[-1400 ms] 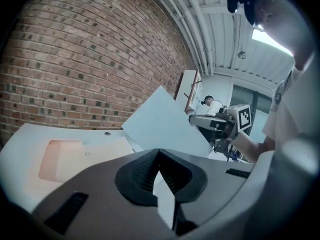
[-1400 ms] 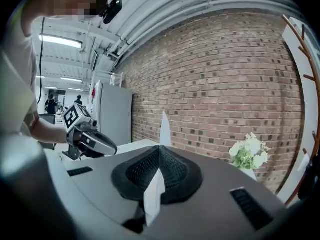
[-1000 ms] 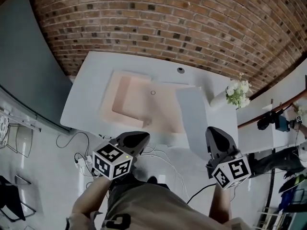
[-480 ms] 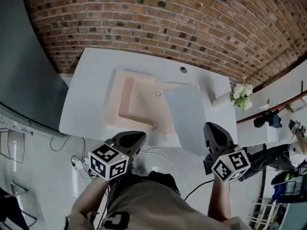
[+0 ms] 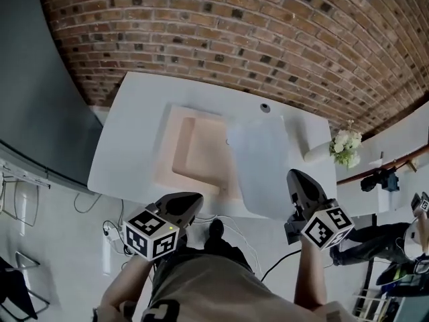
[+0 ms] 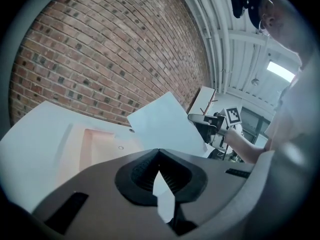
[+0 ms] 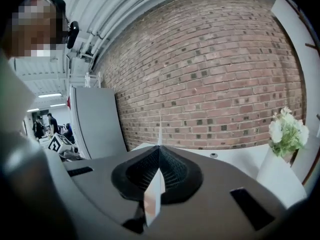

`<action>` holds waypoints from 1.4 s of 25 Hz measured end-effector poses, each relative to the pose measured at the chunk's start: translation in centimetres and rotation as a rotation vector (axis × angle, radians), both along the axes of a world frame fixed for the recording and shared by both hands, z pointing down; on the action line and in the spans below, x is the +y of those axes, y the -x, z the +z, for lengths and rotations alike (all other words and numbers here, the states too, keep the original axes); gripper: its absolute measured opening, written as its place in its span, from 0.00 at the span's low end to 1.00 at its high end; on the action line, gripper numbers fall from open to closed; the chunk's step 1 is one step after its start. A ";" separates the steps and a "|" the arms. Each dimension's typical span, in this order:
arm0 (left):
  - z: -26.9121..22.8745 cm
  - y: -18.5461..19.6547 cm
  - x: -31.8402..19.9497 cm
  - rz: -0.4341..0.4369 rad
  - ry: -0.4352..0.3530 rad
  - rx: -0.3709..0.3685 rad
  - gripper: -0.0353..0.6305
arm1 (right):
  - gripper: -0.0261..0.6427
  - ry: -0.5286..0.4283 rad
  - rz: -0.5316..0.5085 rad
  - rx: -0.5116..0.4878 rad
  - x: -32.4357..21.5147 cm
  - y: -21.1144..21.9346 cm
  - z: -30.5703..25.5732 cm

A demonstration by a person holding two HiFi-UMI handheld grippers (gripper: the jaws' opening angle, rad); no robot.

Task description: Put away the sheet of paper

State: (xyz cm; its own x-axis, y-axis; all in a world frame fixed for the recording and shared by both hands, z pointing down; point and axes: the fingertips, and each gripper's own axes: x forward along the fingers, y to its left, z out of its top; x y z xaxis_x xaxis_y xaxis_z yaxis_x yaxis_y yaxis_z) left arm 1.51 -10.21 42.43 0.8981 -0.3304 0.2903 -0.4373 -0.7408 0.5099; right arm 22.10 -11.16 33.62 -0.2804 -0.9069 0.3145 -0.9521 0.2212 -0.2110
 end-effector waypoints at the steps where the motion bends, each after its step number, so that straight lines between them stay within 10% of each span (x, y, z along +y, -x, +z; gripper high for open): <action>1: -0.1 -0.1 -0.1 -0.010 0.003 0.000 0.07 | 0.07 -0.003 -0.011 -0.023 -0.4 -0.1 -0.1; 22: 0.3 -3.7 -2.0 -0.083 0.022 -0.068 0.07 | 0.07 0.051 0.053 -0.643 -7.2 -6.7 3.9; 35: 1.2 -2.6 -1.6 -0.100 0.041 -0.073 0.07 | 0.07 0.181 0.112 -0.804 -9.2 -5.6 10.3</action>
